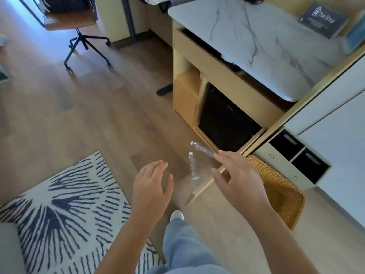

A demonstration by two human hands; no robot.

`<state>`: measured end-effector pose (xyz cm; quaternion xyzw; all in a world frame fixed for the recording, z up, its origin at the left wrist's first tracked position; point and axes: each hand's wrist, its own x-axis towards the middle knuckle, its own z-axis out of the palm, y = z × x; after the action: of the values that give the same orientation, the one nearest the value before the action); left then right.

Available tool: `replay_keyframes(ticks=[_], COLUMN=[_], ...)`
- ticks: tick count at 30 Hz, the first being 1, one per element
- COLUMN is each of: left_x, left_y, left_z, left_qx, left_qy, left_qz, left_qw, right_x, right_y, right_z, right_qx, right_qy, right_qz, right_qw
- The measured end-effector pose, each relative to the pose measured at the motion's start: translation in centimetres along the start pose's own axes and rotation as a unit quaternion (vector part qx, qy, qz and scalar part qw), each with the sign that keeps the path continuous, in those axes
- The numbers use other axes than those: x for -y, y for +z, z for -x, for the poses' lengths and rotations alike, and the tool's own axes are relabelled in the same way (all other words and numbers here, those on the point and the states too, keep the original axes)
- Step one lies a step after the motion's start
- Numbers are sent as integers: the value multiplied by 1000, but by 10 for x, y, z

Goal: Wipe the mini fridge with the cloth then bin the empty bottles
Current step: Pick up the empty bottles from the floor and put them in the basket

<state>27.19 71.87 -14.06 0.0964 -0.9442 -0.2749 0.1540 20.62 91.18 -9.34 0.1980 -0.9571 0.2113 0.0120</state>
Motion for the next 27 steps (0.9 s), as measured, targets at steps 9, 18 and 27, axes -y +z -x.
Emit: replay_keyframes(ticks=[9,18,27], left_x=[-1,28,89], left_y=[4,25,25], left_z=[-122,-189,-303], left_qx=[17,65,108], left_qy=[36,78,169], left_qz=[-36,-37,10], left_qw=[999,994,980], right_x=[-14,-26,22], right_y=[5,16,55], right_z=[-98,-146,-218], right_qx=[-53,-46,-98], right_qy=[29,99,197], right_qz=[-41,-4,33], right_qw=[997,994,975])
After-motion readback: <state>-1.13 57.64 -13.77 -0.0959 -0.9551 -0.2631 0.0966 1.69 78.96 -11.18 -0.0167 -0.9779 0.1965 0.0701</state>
